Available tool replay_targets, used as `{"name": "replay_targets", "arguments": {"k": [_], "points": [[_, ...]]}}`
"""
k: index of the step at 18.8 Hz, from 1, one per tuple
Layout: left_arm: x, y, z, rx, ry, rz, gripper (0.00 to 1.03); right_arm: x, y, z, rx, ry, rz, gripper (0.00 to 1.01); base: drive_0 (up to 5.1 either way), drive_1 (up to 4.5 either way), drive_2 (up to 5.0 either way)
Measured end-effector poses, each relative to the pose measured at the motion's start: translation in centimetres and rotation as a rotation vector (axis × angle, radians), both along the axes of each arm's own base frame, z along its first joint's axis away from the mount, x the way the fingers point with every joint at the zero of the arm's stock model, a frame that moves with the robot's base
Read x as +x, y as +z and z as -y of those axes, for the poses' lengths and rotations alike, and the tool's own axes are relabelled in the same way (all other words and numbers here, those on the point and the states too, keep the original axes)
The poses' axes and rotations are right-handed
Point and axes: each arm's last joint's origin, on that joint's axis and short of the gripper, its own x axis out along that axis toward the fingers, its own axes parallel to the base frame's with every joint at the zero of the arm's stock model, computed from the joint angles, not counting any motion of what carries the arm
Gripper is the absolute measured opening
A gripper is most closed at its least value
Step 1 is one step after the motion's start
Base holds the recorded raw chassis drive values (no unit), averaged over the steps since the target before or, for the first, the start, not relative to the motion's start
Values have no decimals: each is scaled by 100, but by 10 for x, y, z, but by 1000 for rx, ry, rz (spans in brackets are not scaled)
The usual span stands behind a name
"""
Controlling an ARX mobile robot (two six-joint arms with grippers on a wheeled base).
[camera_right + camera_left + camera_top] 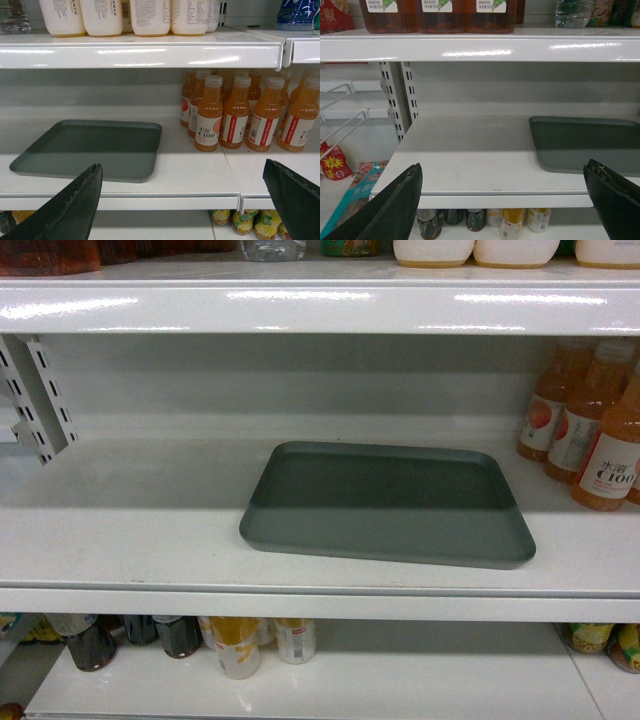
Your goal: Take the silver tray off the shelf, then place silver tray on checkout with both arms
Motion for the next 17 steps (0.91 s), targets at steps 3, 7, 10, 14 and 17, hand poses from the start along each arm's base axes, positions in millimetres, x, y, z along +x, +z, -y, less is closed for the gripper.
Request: {"name": "replay_targets", "arguments": {"k": [3,7,10,14,17], "points": [[0,0,0,0,0,0,98,0,0,0,0,0,0,98,0,0,0],[0,0,0,0,0,0,98,0,0,0,0,0,0,98,0,0,0],[0,-2,3,1,98,-203,98,-1,-2,0,-19,51,-135,98,0,0,0],[37,-13,4,75,260,-541,98,30,-10,-2,-48,170,-413,98,0,0,0],[67,-20,12,61,169,-572,98,56,-20,-1,-30,176,-487,98,0,0,0]]}}
